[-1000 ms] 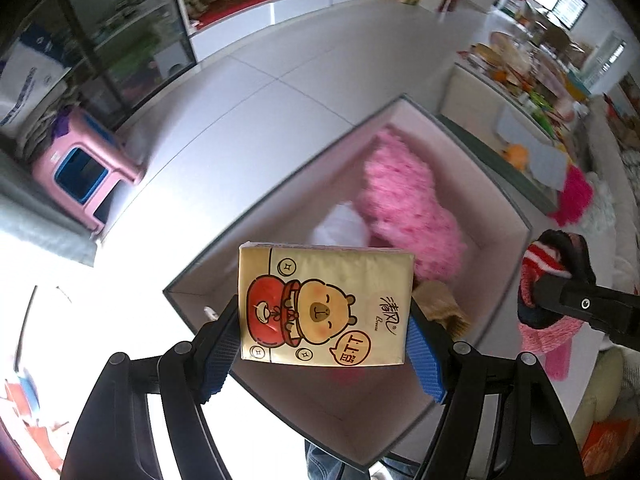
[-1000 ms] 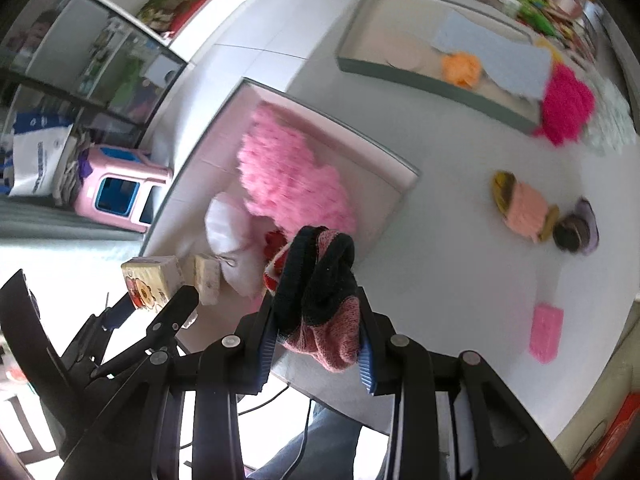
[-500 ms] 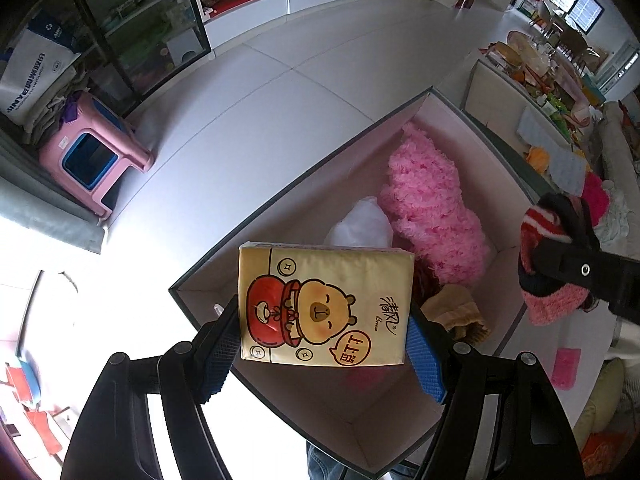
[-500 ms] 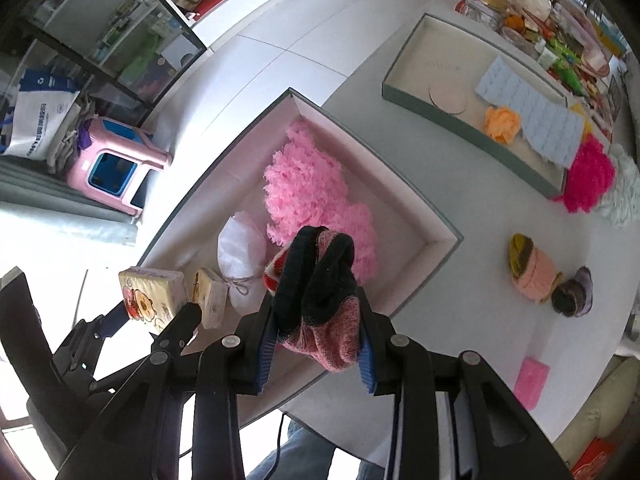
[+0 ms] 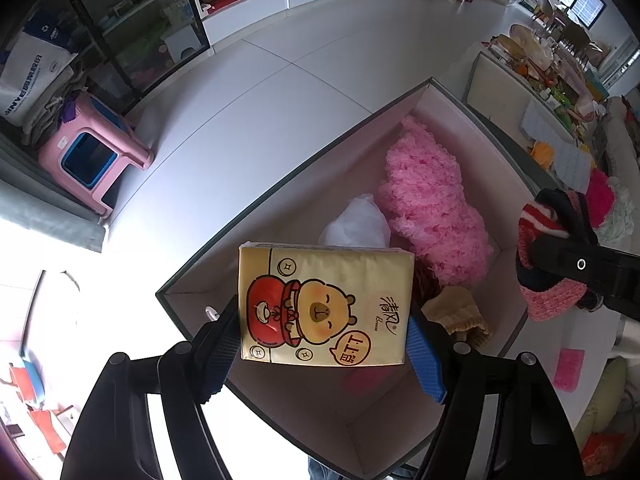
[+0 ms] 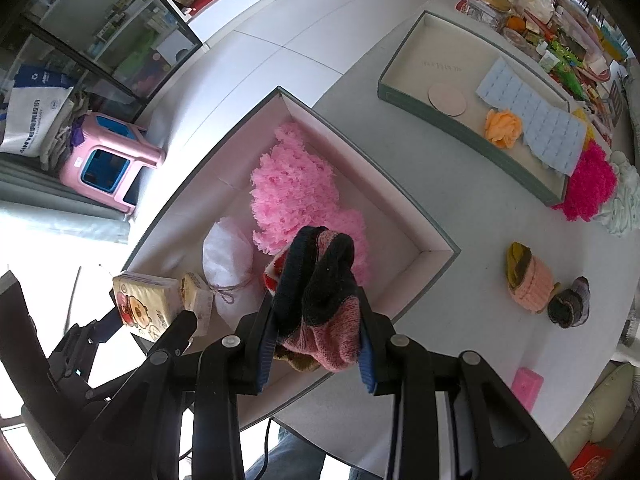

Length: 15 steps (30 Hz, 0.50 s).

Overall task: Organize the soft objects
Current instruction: 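Lower the tissue pack and slipper into the white box and open both grippers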

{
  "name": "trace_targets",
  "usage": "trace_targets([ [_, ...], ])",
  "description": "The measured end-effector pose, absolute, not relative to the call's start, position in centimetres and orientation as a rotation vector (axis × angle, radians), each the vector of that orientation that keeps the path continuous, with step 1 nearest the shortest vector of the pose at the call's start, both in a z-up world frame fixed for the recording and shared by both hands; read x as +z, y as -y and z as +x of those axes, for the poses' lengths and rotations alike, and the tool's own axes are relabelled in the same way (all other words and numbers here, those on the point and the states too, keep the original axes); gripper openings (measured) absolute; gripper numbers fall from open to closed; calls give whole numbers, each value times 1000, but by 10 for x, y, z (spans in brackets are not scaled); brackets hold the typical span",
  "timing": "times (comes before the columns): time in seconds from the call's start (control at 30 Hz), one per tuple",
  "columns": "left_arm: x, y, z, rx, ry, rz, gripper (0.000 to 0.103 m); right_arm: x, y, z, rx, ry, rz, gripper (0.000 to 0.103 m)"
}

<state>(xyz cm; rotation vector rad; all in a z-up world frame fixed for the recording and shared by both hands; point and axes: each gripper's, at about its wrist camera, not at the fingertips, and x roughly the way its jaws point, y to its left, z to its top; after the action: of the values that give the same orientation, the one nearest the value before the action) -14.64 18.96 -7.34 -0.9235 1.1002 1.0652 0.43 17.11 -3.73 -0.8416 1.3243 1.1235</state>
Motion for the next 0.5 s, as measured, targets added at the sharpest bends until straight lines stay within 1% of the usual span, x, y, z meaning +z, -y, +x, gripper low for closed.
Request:
trace_targets([
  [0.5,-80,-194,-140,1061,-1125,-924,76,-47,-178,5,1121,-1322,-869,37],
])
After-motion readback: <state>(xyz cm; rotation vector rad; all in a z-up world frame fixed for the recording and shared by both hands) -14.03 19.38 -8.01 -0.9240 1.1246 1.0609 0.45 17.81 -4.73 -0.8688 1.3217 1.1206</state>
